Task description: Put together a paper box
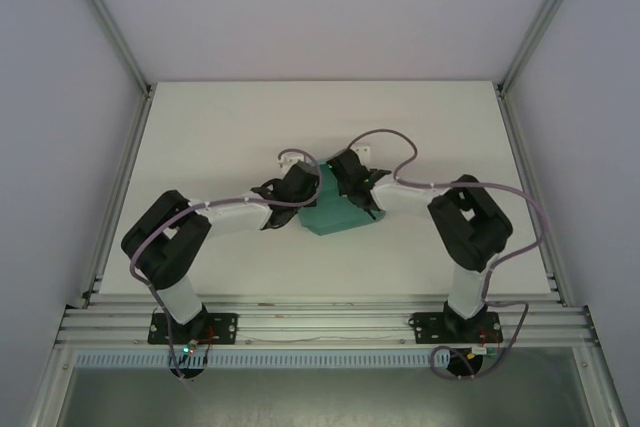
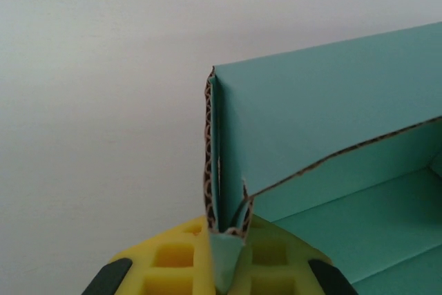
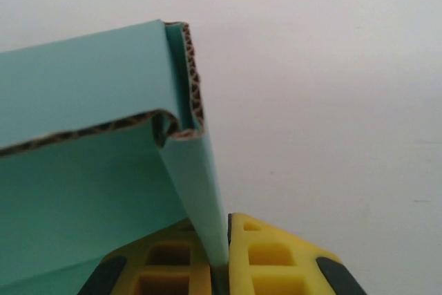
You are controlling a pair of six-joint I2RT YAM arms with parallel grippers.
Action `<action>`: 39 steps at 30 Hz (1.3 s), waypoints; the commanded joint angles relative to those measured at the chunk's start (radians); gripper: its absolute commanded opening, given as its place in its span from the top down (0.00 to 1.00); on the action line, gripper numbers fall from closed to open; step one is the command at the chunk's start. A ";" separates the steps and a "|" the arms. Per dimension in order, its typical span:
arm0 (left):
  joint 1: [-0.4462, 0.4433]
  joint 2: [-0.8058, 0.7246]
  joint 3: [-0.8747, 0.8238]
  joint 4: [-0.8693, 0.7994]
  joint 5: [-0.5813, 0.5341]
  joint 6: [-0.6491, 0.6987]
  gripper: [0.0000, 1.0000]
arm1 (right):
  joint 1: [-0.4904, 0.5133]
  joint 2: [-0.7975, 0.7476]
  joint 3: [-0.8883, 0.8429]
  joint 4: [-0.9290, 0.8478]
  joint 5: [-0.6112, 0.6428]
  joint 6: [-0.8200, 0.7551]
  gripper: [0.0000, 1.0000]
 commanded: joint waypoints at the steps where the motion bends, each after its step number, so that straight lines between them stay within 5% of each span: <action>1: 0.002 0.021 -0.002 -0.083 -0.019 -0.043 1.00 | -0.040 0.068 0.034 -0.267 0.379 0.209 0.94; 10: 0.001 0.018 0.001 -0.090 -0.020 -0.048 1.00 | -0.036 0.036 -0.093 0.086 0.382 0.178 1.00; 13: 0.001 0.020 0.006 -0.095 -0.017 -0.044 1.00 | -0.038 0.004 -0.163 0.265 0.255 0.054 0.99; 14: 0.001 0.020 0.007 -0.096 -0.017 -0.042 1.00 | -0.039 -0.021 -0.204 0.346 0.191 0.002 0.89; 17: 0.001 0.025 0.013 -0.096 -0.017 -0.032 1.00 | -0.043 -0.088 -0.298 0.490 0.041 -0.072 0.83; 22: 0.001 0.031 0.019 -0.097 -0.011 -0.019 1.00 | -0.056 -0.165 -0.350 0.531 -0.068 -0.138 0.67; 26: 0.001 0.030 0.017 -0.096 -0.006 -0.008 1.00 | -0.080 -0.200 -0.384 0.571 -0.146 -0.152 0.67; 32: -0.001 0.035 0.026 -0.104 -0.002 0.000 1.00 | -0.123 -0.211 -0.390 0.590 -0.376 -0.196 0.52; 39: -0.001 0.043 0.037 -0.107 -0.002 -0.001 1.00 | -0.129 -0.202 -0.340 0.489 -0.345 -0.212 0.64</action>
